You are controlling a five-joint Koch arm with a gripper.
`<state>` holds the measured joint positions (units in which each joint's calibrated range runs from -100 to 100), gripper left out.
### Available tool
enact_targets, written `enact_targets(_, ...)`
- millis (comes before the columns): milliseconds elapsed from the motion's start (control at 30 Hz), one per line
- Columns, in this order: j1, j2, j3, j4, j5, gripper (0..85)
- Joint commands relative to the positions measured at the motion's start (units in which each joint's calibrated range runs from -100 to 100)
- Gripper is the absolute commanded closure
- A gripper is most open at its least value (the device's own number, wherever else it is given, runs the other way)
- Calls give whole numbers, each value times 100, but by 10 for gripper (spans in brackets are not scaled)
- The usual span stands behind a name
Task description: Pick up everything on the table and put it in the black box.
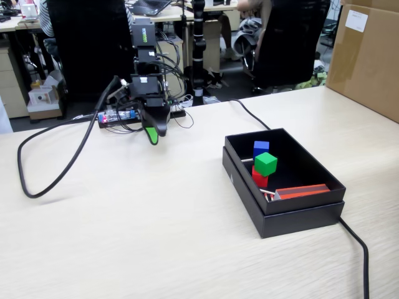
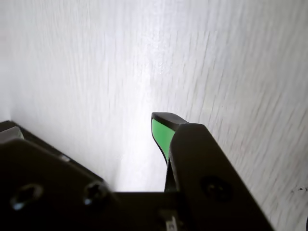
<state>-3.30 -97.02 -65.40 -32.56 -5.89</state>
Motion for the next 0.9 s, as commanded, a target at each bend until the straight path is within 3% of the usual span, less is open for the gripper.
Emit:
enact_targets(0, 63, -217, -241, 677, 137, 333)
enact_targets(167, 20, -263, -885, 1221, 103, 333)
enact_targets(300, 15, -298, -2227, 2439, 78, 333)
enact_targets(867, 10, -298, -2870, 2483, -15, 354)
